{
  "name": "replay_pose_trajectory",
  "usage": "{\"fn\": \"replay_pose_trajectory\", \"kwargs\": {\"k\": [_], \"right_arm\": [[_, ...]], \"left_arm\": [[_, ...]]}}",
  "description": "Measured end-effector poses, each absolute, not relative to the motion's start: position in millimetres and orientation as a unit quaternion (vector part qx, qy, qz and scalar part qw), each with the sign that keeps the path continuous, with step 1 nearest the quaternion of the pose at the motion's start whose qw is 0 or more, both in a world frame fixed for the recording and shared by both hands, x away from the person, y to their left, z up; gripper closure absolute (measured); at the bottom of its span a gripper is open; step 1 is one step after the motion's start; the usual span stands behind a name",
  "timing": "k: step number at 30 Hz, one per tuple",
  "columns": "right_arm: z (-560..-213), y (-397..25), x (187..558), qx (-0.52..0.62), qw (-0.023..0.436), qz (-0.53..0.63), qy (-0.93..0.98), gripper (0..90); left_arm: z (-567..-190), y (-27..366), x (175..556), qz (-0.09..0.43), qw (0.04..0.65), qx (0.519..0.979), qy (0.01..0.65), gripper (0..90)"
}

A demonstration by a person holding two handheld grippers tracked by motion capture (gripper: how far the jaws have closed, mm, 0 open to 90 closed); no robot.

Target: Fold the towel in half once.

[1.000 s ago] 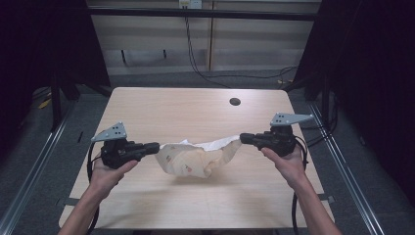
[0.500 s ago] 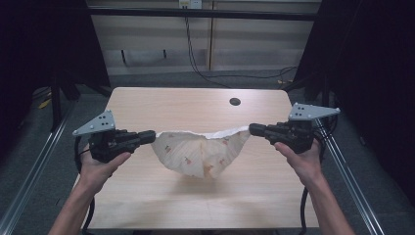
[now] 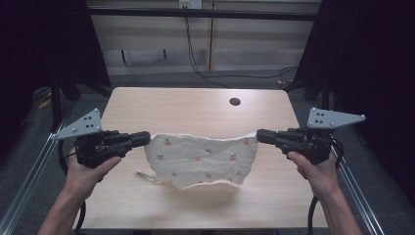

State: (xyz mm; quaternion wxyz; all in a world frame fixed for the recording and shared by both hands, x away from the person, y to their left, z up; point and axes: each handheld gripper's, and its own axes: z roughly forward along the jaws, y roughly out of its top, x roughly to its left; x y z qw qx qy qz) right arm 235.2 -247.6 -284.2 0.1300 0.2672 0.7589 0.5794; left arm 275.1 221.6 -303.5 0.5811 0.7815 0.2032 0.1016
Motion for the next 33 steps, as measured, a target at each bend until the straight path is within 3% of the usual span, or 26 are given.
{"fn": "replay_pose_trajectory", "kwargs": {"k": [1,8,15,20,33], "right_arm": [[-292.6,-246.8,237.3,0.276,0.138,0.564,0.766,88.6],[-333.2,-252.5,266.9,0.322,0.122,0.527,0.777,88.6],[-349.6,-253.2,298.4,0.339,0.128,0.496,0.789,88.6],[-361.5,-250.8,321.0,0.352,0.117,0.492,0.788,88.6],[-393.3,-242.8,367.0,0.376,0.103,0.471,0.791,88.5]], "left_arm": [[-319.2,217.3,284.0,0.077,0.585,0.777,0.219,86.6],[-362.7,205.4,321.2,0.065,0.553,0.787,0.265,86.6],[-371.6,196.8,343.9,0.060,0.549,0.786,0.278,86.6],[-376.2,189.2,362.3,0.084,0.515,0.806,0.280,86.5],[-408.3,178.7,402.8,0.057,0.493,0.806,0.322,86.4]]}}
